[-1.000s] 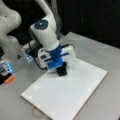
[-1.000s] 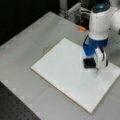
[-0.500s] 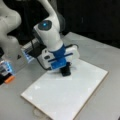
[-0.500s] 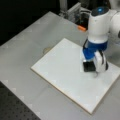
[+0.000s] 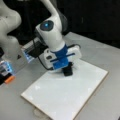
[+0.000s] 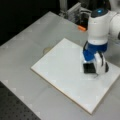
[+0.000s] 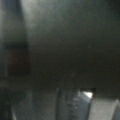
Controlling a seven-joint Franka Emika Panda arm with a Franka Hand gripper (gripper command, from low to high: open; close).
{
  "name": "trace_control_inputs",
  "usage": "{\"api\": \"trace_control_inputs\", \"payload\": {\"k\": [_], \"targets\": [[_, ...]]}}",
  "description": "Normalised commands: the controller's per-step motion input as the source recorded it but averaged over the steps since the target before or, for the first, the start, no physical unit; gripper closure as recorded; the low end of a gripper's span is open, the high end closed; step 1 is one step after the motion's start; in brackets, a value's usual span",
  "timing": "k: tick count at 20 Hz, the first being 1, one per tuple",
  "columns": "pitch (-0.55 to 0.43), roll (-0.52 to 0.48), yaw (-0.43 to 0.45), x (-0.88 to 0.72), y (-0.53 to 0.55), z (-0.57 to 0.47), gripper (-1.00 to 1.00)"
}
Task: Erasing curve lines
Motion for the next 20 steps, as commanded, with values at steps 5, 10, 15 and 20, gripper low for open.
{"api": "trace_control_inputs", "payload": {"k": [5, 10, 15, 20], "targets": [[-0.218, 0.071, -0.11, -0.32, 0.14, -0.57, 1.0], [-0.217, 0.07, -0.11, -0.32, 0.14, -0.57, 1.0], [-0.217, 0.069, -0.11, -0.32, 0.13, -0.57, 1.0], [-0.217, 0.069, -0.109, -0.32, 0.13, -0.57, 1.0]]}}
